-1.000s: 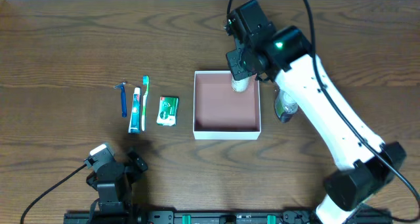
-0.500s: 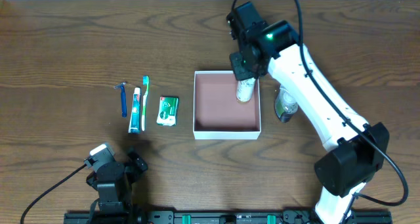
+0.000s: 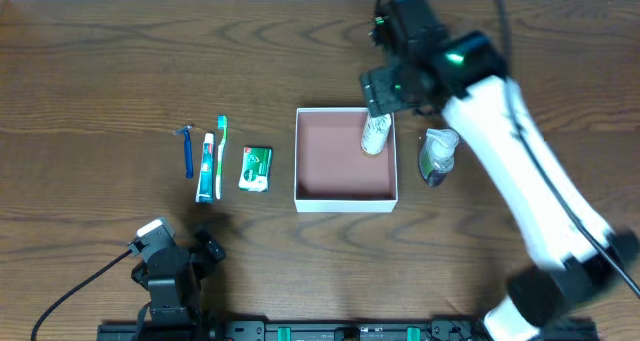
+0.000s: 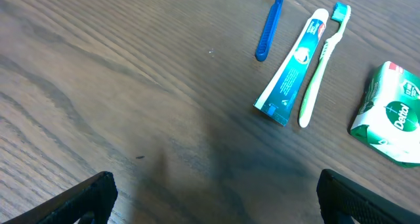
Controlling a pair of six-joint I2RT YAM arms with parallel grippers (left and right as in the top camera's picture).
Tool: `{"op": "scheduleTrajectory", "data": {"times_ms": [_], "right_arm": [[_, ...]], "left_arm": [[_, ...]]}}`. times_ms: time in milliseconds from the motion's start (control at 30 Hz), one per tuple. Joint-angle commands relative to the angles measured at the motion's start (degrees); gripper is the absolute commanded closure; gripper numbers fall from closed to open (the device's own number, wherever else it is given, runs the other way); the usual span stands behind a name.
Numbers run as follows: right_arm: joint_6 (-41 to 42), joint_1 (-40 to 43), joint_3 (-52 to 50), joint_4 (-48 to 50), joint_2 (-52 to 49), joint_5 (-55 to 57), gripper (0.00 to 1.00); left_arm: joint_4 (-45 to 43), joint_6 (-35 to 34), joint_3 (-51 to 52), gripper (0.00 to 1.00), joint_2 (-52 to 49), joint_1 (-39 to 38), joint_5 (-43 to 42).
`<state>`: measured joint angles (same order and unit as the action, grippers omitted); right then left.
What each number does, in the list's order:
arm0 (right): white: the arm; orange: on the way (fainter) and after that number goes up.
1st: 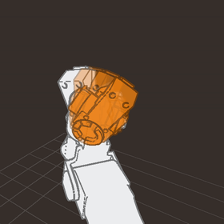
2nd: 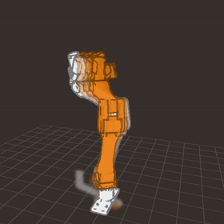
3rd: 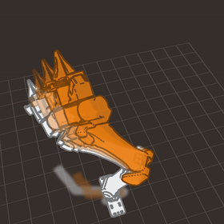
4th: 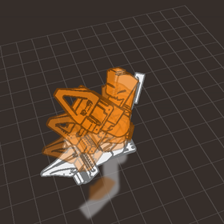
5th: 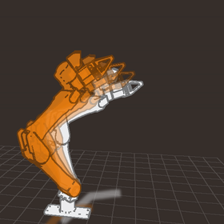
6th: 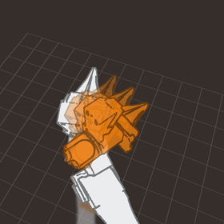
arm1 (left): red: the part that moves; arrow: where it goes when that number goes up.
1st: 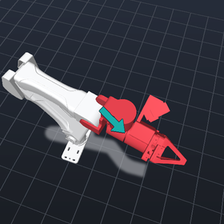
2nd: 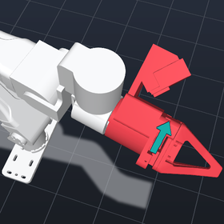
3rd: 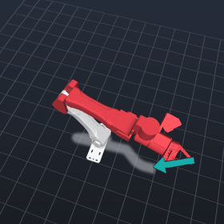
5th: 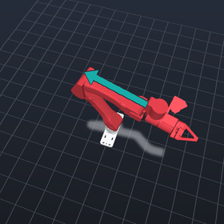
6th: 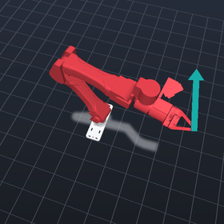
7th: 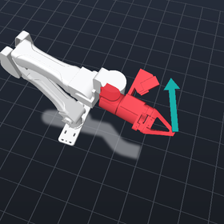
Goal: Pack container
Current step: 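Carry the Pantene tube into the box and release it upright, then grasp the blue foam pump bottle with the right gripper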
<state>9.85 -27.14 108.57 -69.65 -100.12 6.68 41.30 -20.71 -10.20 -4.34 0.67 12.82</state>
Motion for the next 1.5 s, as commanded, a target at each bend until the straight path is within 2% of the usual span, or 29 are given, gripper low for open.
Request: {"op": "scheduleTrajectory", "data": {"times_ms": [0,167,267,400,700,833,1000,1367,1467], "right_arm": [[-0.92,2.71,0.87,-2.10,7.48,4.17,0.17],[-0.46,8.87,-0.15,-7.87,8.17,3.89,0.14],[-0.46,12.17,-5.18,-7.52,7.23,0.90,0.15],[-0.20,13.99,-13.40,-4.02,6.21,-2.32,0.21],[-0.74,13.94,-29.18,9.01,6.21,-2.62,0.20],[-0.72,13.94,-33.86,14.40,6.21,-2.62,0.24],[-0.72,13.94,-35.15,14.62,6.21,-2.62,0.25],[-0.63,12.68,-35.08,14.43,6.25,-2.67,0.55],[0.85,12.33,-35.08,13.62,6.25,-2.62,0.56]], "left_arm": [[0.17,0.55,0.63,0.02,0.33,0.24,0.24],[0.17,0.55,0.63,0.02,0.33,0.24,0.24],[0.17,0.55,0.63,0.02,0.33,0.24,0.24],[0.17,0.55,0.63,0.02,0.33,0.24,0.24],[0.17,0.55,0.63,0.02,0.33,0.24,0.24],[0.17,0.55,0.63,0.02,0.33,0.24,0.24],[0.17,0.55,0.63,0.02,0.33,0.22,0.24],[0.17,0.55,0.63,0.02,0.33,0.24,0.24],[0.17,0.55,0.63,0.02,0.33,0.24,0.24]]}}
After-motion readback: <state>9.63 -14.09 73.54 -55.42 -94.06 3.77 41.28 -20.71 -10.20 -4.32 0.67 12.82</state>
